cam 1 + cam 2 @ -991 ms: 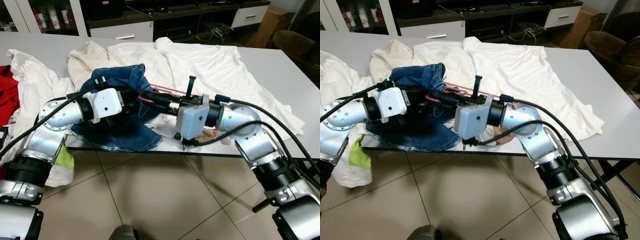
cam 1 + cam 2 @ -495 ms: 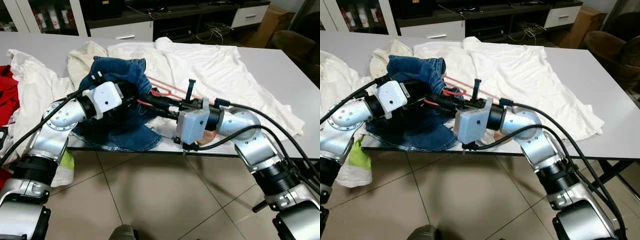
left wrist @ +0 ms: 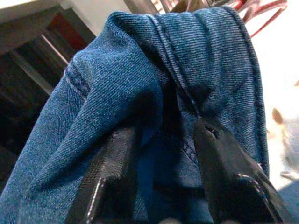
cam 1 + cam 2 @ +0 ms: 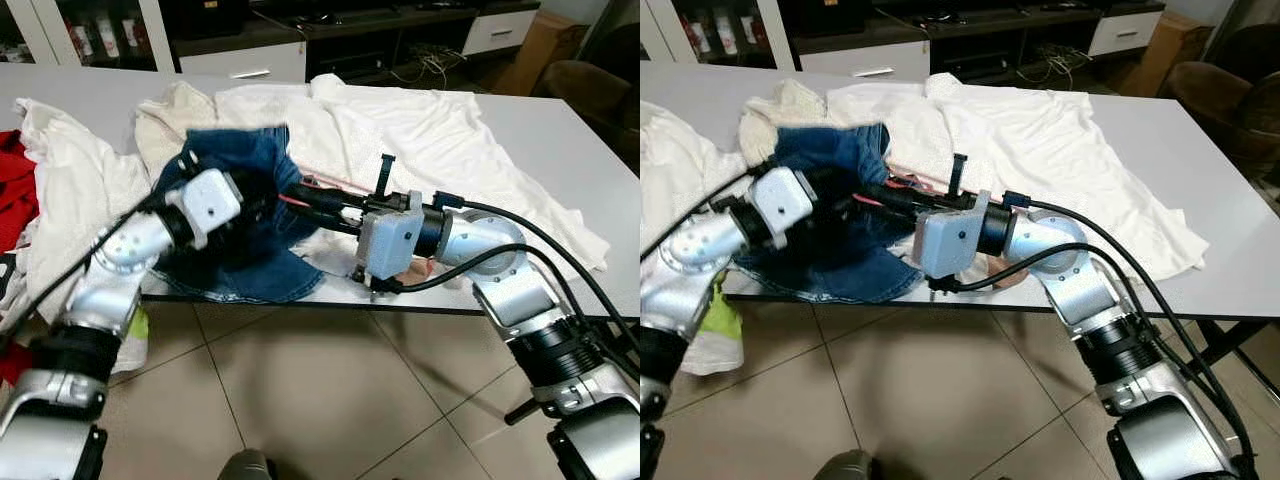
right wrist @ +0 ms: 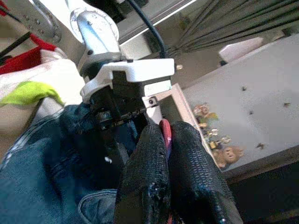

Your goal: Hang hanger

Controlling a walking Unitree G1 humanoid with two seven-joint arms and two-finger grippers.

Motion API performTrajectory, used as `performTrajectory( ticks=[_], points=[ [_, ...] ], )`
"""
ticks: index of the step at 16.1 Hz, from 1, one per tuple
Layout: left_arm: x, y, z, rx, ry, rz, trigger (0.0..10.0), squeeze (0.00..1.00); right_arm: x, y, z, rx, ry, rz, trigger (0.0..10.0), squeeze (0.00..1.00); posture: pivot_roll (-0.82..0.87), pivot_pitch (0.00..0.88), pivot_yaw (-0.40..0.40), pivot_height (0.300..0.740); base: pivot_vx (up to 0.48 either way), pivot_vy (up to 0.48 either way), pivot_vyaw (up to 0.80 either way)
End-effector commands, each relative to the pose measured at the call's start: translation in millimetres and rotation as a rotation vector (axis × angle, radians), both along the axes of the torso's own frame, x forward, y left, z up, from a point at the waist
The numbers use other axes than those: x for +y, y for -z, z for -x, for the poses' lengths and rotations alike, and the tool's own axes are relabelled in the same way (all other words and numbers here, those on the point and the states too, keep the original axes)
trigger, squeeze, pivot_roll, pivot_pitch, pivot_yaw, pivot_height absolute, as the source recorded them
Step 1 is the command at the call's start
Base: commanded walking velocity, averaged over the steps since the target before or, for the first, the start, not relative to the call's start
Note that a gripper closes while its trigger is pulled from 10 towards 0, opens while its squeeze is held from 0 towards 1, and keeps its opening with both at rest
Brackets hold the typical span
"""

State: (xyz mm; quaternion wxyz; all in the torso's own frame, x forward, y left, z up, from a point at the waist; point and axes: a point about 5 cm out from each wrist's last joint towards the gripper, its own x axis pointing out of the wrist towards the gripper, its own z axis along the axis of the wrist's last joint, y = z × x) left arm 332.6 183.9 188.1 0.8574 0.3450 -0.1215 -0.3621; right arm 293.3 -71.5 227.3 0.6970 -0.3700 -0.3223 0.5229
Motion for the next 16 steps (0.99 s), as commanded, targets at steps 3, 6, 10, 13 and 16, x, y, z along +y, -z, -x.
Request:
performTrajectory(
  ticks=[3, 6, 10, 13, 16],
  points=[
    [-6.6, -1.4, 1.8, -0.002, 0.024, 0.009, 10.0, 0.00, -1.3, -6.0, -3.9, -0.007, 0.004, 0.003, 10.0, 1.00, 0.19, 0.000, -0.028, 0.740, 0.000, 0.000, 0.00],
    [-10.7, 1.8, 2.7, 0.005, 0.027, 0.022, 10.0, 0.00, 1.3, -7.5, -4.3, 0.014, 0.002, -0.007, 10.0, 0.00, 0.19, 0.000, -0.028, 0.740, 0.000, 0.000, 0.00],
    [-13.4, 5.0, 2.9, 0.016, 0.026, 0.029, 10.0, 0.00, -7.6, -11.9, -10.6, 0.022, 0.075, -0.062, 10.0, 0.00, 0.18, 0.000, -0.026, 0.740, 0.000, 0.000, 0.00],
    [-15.4, 5.8, 2.0, 0.019, 0.023, 0.035, 10.0, 0.00, -17.3, -17.2, -16.7, 0.038, 0.157, -0.135, 10.0, 0.00, 0.17, 0.000, -0.023, 0.740, 0.000, 0.000, 0.00],
    [-18.7, 5.4, 0.4, 0.019, 0.025, 0.043, 10.0, 0.00, -23.3, -18.4, -20.7, 0.073, 0.217, -0.188, 10.0, 0.00, 0.17, 0.000, -0.023, 0.740, 0.000, 0.000, 0.00]
  ],
)
